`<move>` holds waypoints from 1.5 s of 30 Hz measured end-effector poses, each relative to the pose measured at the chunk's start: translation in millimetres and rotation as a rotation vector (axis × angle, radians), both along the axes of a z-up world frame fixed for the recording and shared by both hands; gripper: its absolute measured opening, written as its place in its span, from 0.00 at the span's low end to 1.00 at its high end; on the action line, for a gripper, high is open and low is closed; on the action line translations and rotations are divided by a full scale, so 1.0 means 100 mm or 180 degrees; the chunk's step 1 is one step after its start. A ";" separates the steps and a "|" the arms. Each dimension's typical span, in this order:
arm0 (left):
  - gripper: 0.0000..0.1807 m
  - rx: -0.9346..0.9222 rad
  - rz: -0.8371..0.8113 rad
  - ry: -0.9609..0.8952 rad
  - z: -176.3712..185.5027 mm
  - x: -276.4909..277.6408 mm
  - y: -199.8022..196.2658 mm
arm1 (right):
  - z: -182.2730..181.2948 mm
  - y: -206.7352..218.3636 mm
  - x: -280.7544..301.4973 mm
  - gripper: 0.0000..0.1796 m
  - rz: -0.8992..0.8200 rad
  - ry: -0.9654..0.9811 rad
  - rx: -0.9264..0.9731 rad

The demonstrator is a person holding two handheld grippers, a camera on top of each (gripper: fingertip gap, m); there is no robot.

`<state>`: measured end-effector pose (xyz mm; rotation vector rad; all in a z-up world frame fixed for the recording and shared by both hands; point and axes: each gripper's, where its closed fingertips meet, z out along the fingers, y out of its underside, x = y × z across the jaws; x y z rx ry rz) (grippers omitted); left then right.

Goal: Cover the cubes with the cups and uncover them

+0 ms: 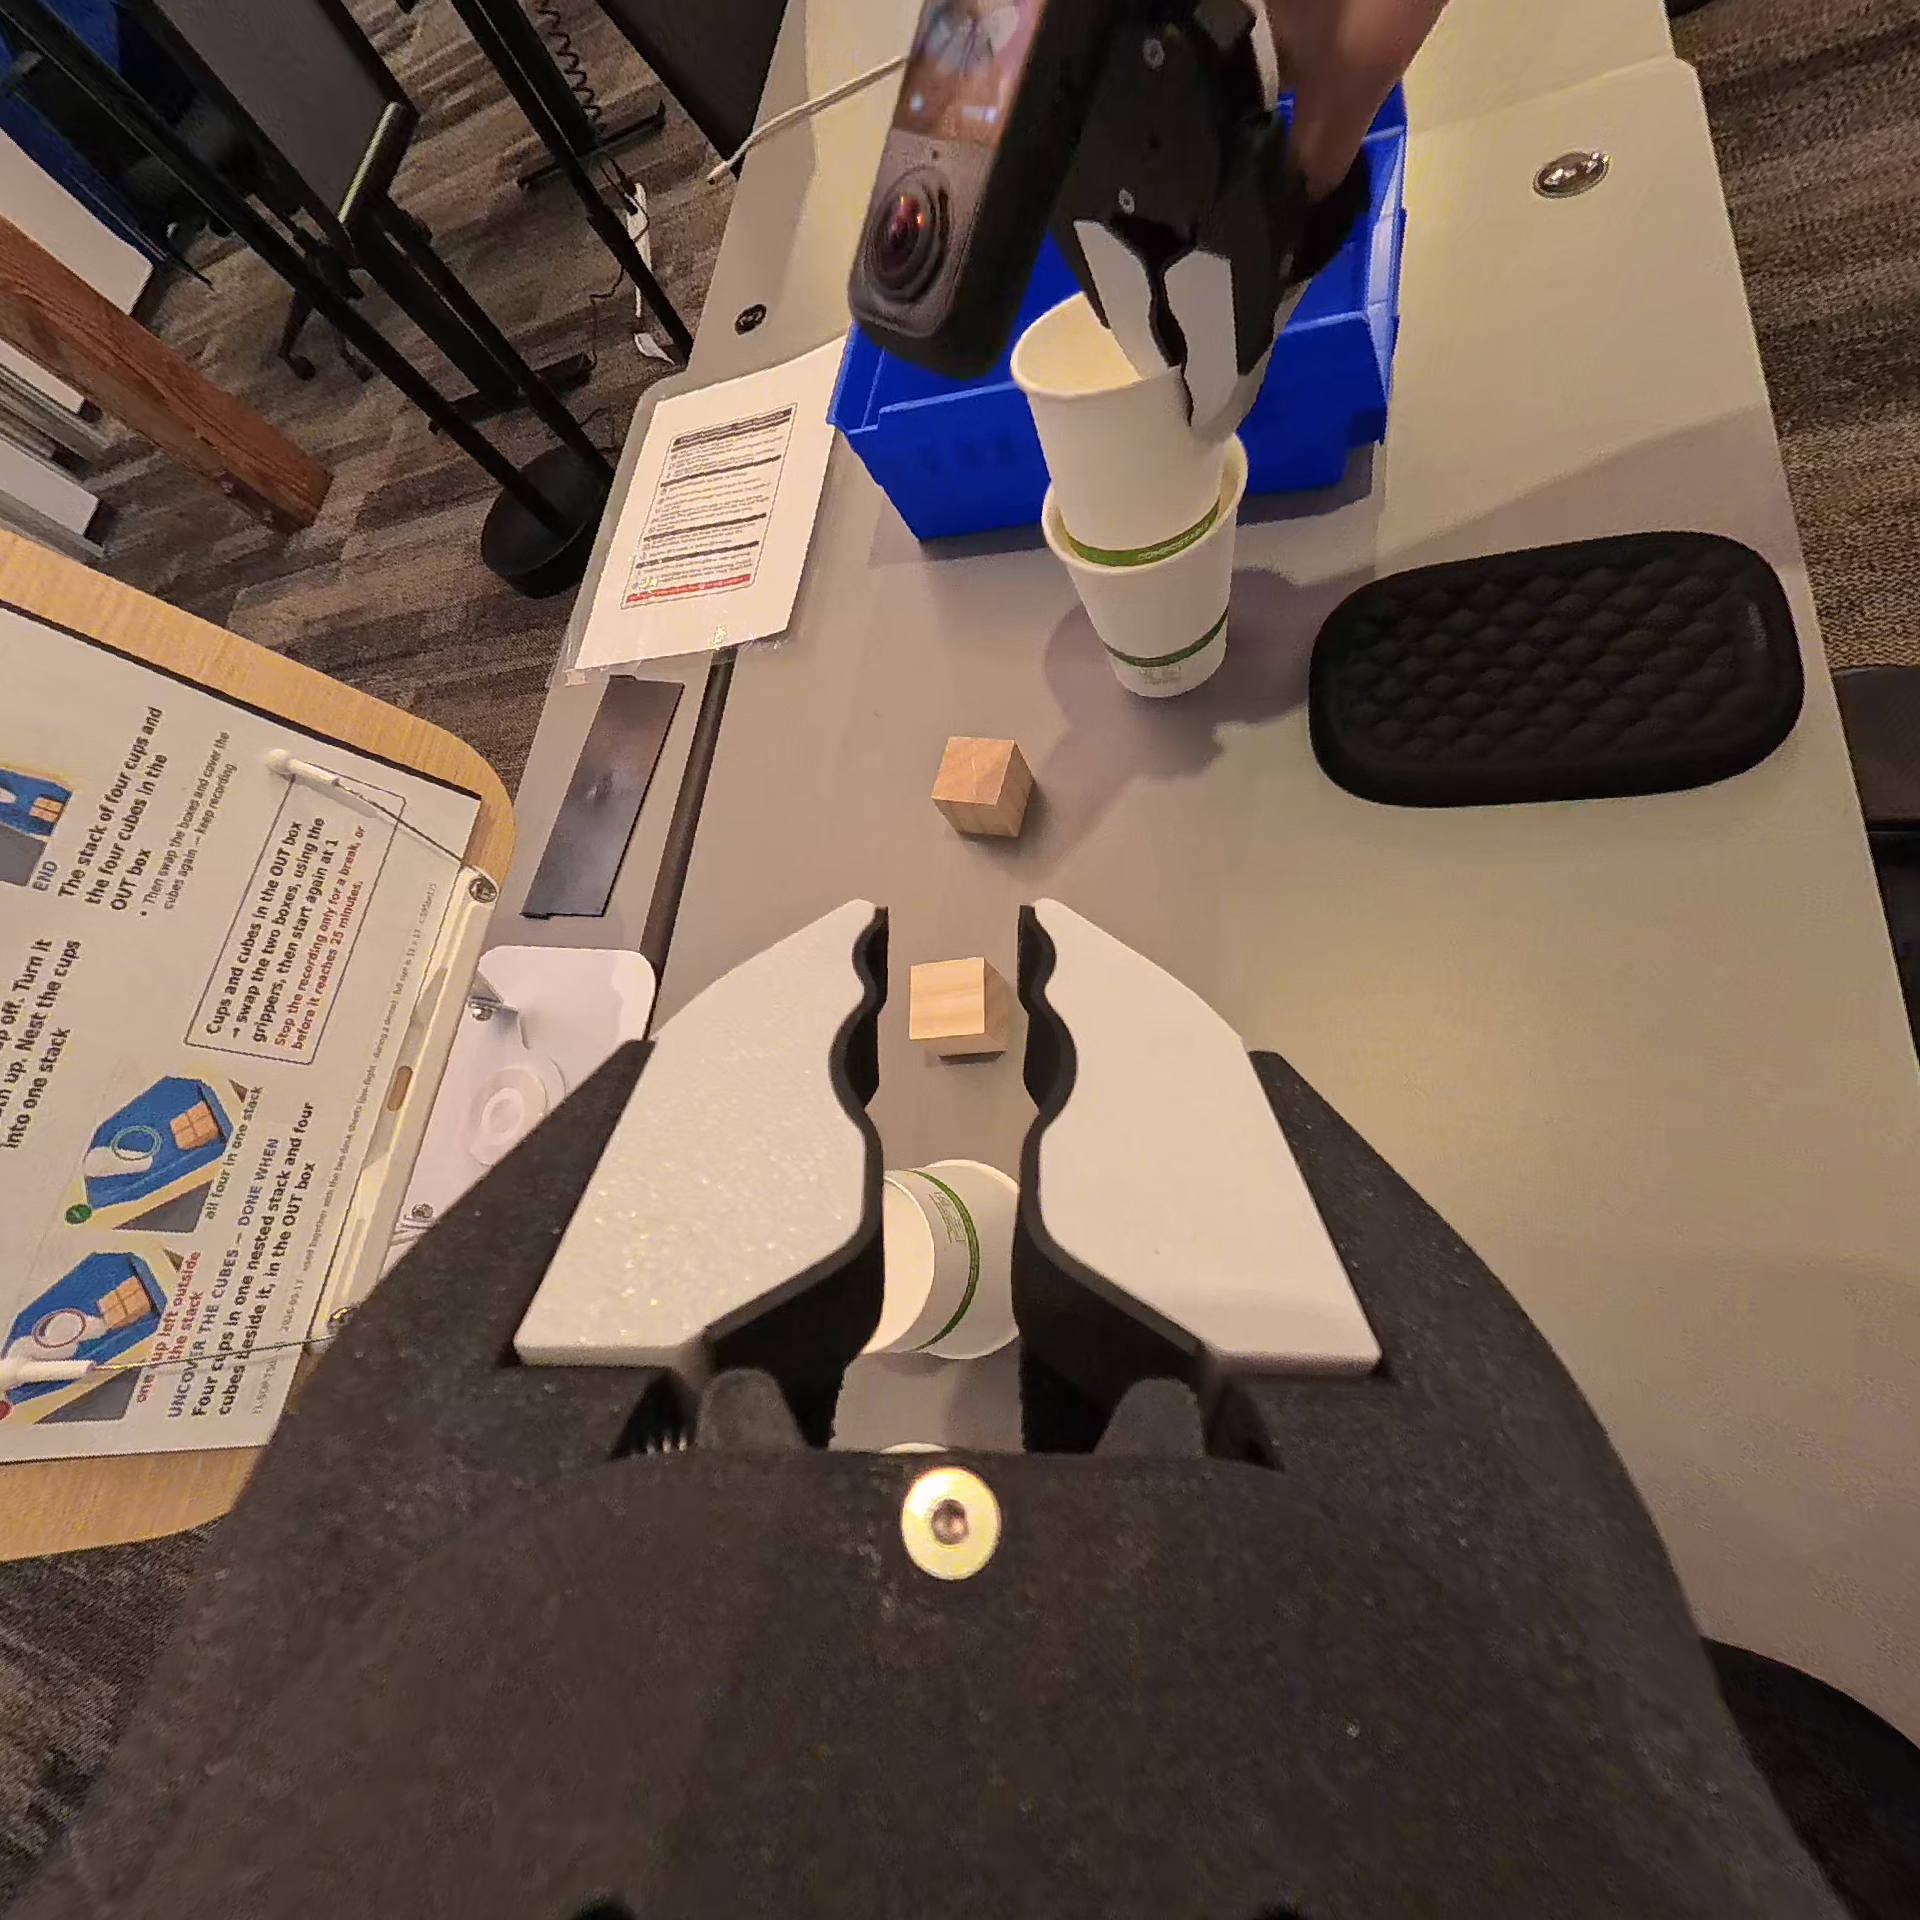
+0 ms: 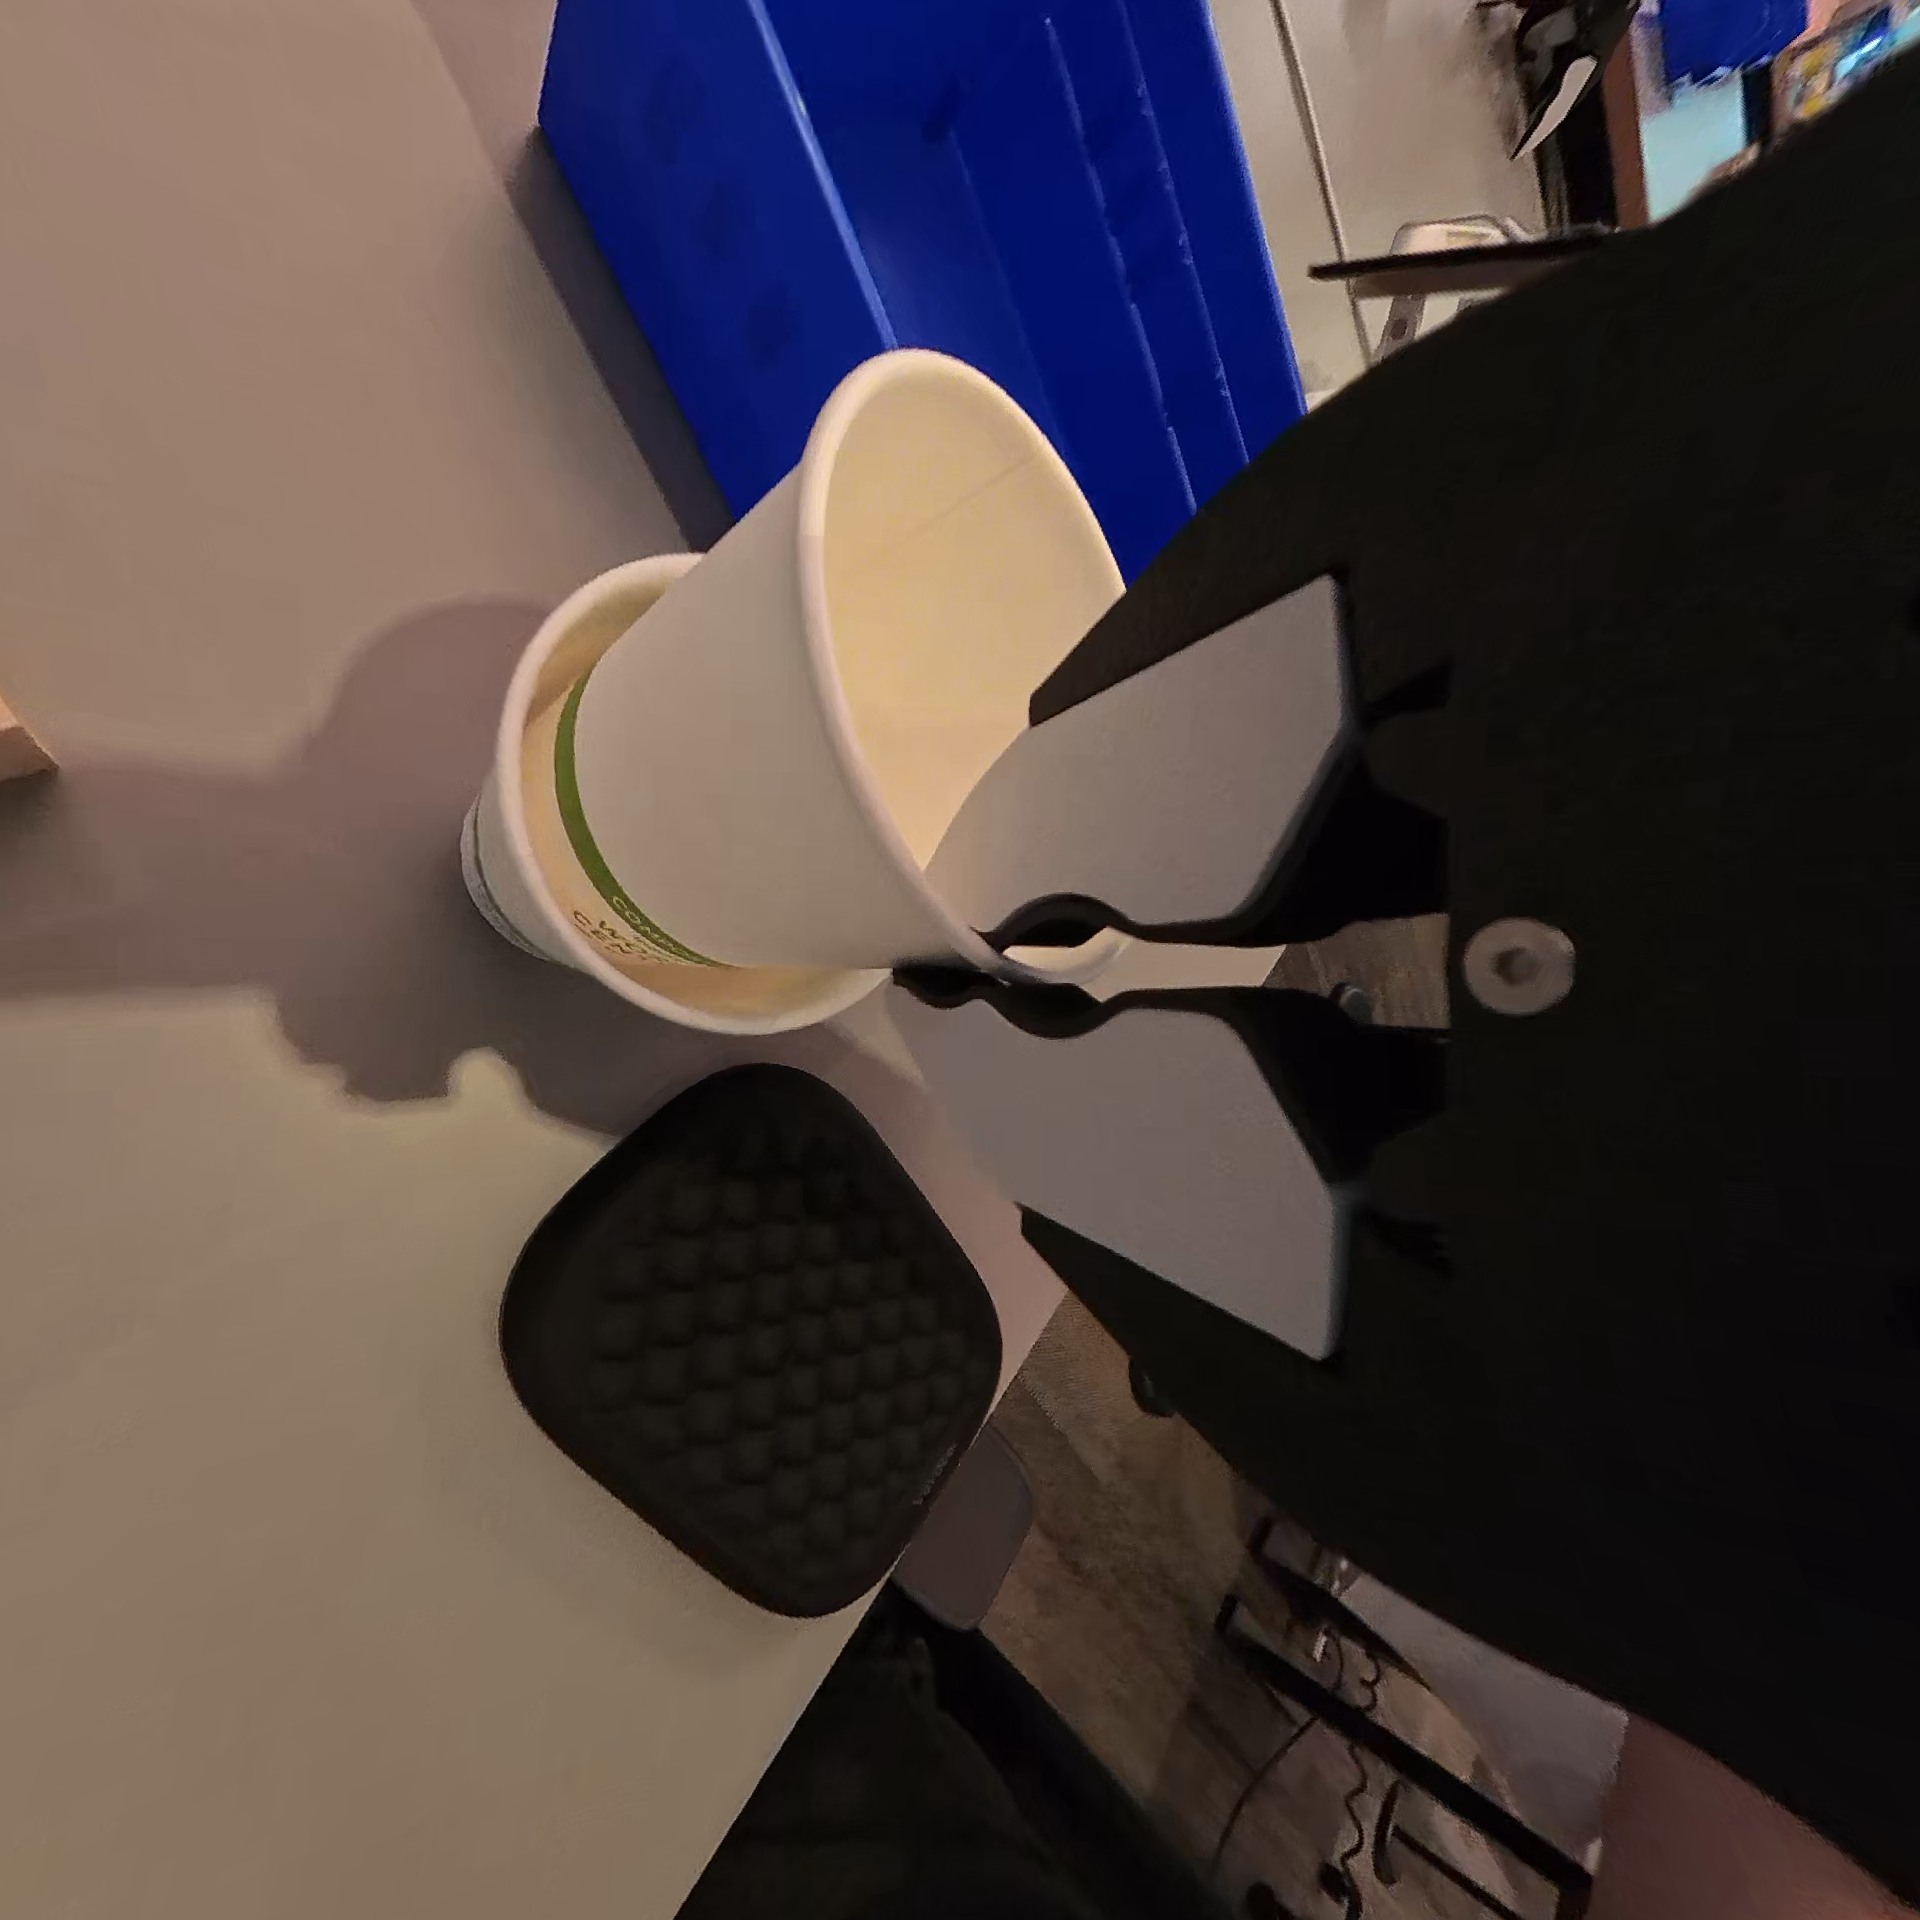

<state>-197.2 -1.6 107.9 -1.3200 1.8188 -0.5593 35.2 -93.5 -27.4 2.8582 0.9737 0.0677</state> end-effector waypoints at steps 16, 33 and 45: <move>0.13 -0.0034 -0.0009 0.0064 -0.06 -0.04 -0.01 | -0.19 0.02 -0.12 0.03 0.0273 -0.0130 -0.0182; 0.14 0.0416 0.0459 0.1001 -0.81 -0.45 0.43 | 0.55 0.13 -0.28 0.16 0.0476 0.0068 0.0902; 0.13 0.0656 0.0465 0.1971 -1.53 -0.60 0.76 | 0.78 0.23 -0.86 0.17 0.0680 0.0823 0.1719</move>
